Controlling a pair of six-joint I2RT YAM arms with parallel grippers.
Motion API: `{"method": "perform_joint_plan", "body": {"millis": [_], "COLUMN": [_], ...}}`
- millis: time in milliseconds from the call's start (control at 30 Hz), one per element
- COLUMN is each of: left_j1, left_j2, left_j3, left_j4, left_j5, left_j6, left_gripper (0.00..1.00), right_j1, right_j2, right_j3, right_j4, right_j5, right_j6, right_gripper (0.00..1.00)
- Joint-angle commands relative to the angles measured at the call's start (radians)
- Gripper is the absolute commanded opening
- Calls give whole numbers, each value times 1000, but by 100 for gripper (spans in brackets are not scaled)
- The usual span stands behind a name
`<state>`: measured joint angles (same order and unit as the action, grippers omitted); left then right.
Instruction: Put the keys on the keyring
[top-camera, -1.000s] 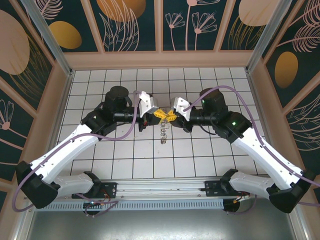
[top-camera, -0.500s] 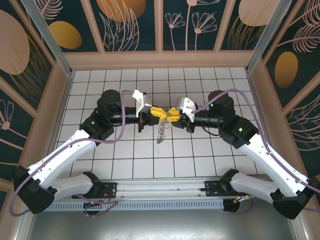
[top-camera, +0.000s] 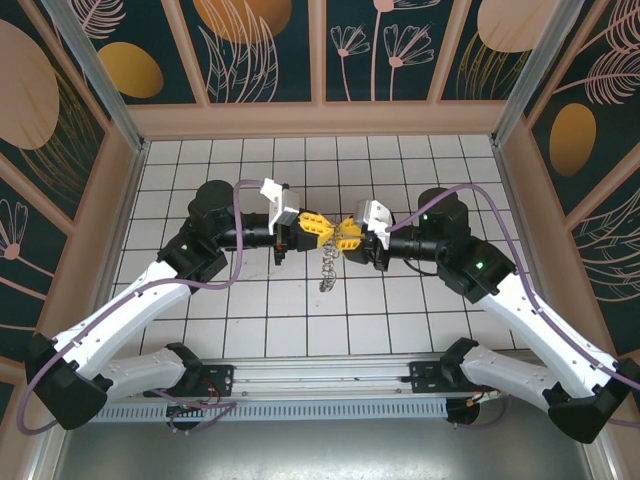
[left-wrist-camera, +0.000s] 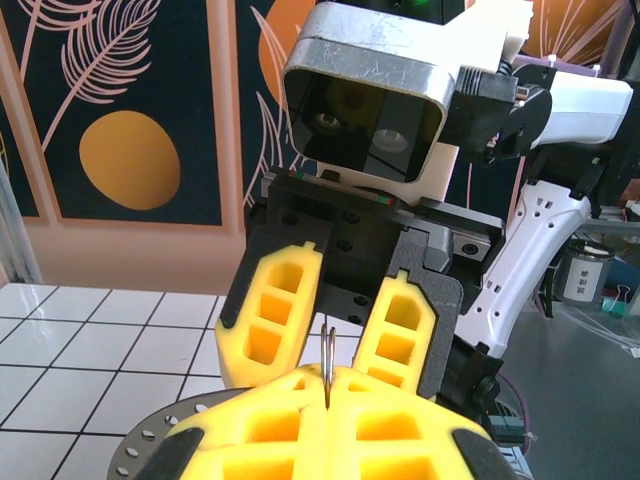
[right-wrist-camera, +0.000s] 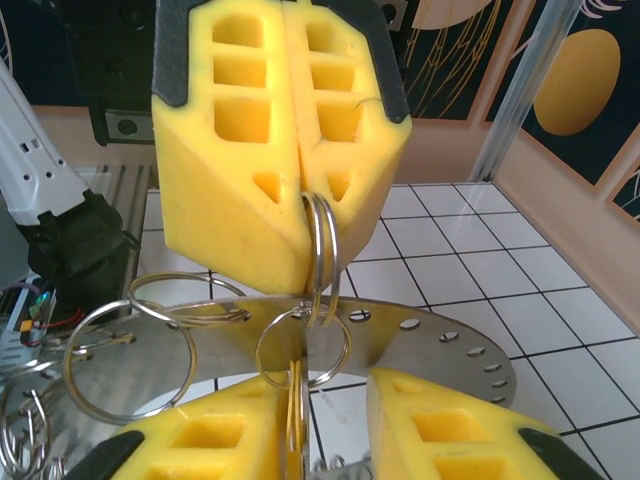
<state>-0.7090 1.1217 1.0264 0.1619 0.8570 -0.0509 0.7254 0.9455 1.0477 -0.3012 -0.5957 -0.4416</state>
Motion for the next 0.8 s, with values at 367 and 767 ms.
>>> {"method": "perform_joint_plan", "body": {"millis": [367, 767], "left_j1": [-6, -6], "left_j2": [-12, 11], "left_j3": [30, 0], "left_j4": [-42, -158], "left_j5": [-10, -171], "left_j6": [55, 163], "left_gripper": [0, 0], "right_j1": [-12, -12], "right_j2": [-32, 6], "right_j3": [-1, 34], "right_j4": [57, 23], "right_j5": [83, 137], "right_j6": [-6, 4], "right_gripper": [0, 0]}}
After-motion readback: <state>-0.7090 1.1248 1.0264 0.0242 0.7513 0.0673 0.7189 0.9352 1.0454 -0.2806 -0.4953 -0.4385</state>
